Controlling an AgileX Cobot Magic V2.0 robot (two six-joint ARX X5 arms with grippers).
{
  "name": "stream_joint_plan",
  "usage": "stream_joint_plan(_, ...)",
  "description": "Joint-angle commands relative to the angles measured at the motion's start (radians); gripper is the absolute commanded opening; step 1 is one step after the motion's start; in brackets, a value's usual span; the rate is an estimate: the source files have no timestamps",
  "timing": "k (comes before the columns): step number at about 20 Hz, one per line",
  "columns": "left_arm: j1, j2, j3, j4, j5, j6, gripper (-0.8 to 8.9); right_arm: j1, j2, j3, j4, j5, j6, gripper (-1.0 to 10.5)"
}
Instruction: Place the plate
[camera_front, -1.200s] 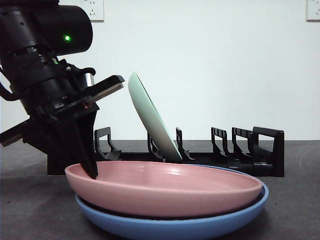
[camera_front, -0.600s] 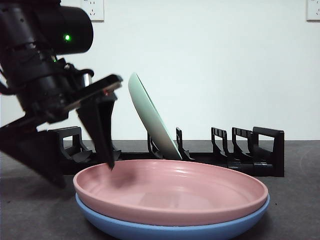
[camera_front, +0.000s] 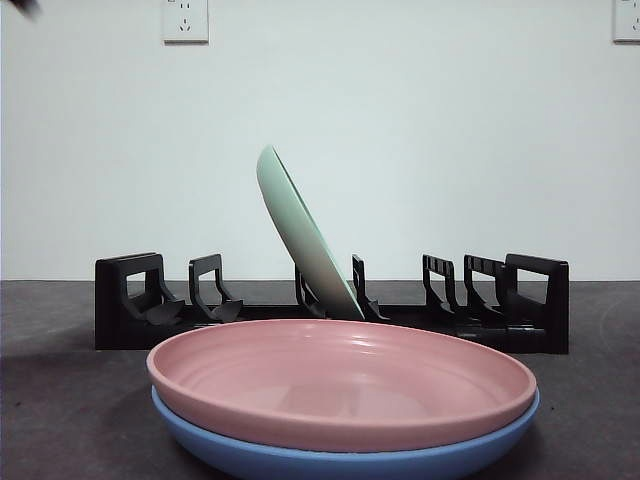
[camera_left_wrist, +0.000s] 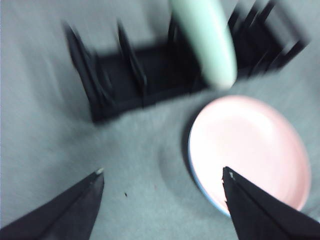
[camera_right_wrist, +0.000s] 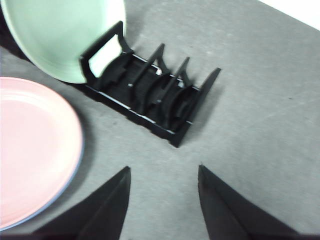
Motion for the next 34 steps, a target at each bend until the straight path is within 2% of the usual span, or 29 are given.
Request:
stream_joint_plan(1, 0.007, -0.134, 0.013, -0.031, -0.013, 0.021, 3.75, 0.004, 0.005, 0.000, 0.003, -0.032, 0.024, 2.1)
stream_joint_plan(3, 0.009, -0.213, 0.013, -0.111, -0.073, 0.018, 3.75, 0.004, 0.015, 0.002, 0.003, -0.071, 0.058, 2.1)
stream_joint_plan(6, 0.009, -0.255, 0.013, -0.203, -0.092, 0.015, 3.75, 0.005, 0.101, 0.022, 0.029, -0.163, 0.098, 2.1)
stream_joint_plan(9, 0.009, -0.253, 0.013, -0.192, -0.092, -0.002, 3.75, 0.006, 0.262, 0.082, 0.104, -0.261, 0.140, 2.2)
stream_joint_plan(13, 0.009, -0.253, 0.013, -0.137, -0.103, -0.003, 3.75, 0.006, 0.514, 0.220, 0.230, -0.435, 0.203, 2.2)
stream_joint_plan(16, 0.009, -0.253, 0.013, -0.125, -0.103, -0.003, 3.75, 0.011, 0.684, 0.342, 0.295, -0.515, 0.227, 2.2)
stream_joint_plan(24, 0.009, -0.253, 0.013, -0.128, -0.103, -0.003, 3.75, 0.053, 1.007, 0.660, 0.303, -0.550, 0.228, 2.2)
stream_joint_plan(28, 0.009, -0.253, 0.013, -0.128, -0.103, -0.003, 3.75, 0.080, 1.084, 0.721, 0.304, -0.553, 0.227, 2.2)
stream_joint_plan(34, 0.009, -0.253, 0.013, -0.128, -0.103, -0.003, 3.75, 0.109, 1.159, 0.723, 0.337, -0.542, 0.228, 2.2)
